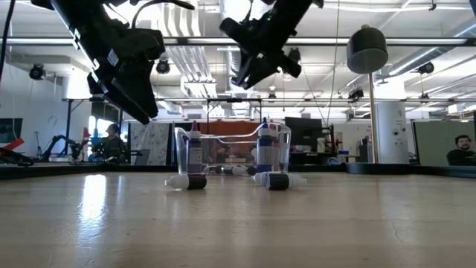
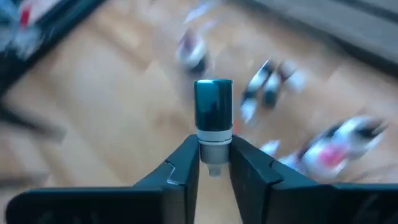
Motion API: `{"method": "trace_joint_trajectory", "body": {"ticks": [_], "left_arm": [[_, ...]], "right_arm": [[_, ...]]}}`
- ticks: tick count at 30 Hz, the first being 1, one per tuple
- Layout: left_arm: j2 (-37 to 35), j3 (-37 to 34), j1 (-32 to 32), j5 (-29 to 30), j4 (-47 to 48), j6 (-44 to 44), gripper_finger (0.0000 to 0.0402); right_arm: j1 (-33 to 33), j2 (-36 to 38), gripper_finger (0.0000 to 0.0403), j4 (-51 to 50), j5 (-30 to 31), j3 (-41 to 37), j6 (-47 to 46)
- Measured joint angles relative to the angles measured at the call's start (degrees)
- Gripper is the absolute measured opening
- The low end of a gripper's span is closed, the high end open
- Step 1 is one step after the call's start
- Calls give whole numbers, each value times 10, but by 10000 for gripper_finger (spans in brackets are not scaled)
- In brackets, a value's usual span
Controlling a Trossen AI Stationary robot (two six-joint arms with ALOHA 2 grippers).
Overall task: Pick & Place food coloring
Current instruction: Put the small blue food coloring bottle into the transparent bin, then put the small red food coloring bottle into the transparent bin
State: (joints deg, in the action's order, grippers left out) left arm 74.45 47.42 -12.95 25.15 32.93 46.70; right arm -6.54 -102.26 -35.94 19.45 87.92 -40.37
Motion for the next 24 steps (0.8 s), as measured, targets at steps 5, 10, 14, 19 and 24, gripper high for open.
{"method": "trace_joint_trajectory", "body": {"ticks": [5,10,14,19,24], "left_arm": [[0,0,0,-23,-11,5,195],[0,-18,0,-34,-76,14,195],[3,-26,1,-35,-115,38,195],[29,-15,1,-53,-122,72,195],[89,7,-7,-104,-121,89,195]], "right_arm": [[-49,0,152,-10,-1,32,16],[-43,3,226,-30,-6,42,38],[-6,9,261,-74,-20,43,65],[47,14,273,-189,-21,43,32],[98,19,265,-283,-18,36,-42]]}}
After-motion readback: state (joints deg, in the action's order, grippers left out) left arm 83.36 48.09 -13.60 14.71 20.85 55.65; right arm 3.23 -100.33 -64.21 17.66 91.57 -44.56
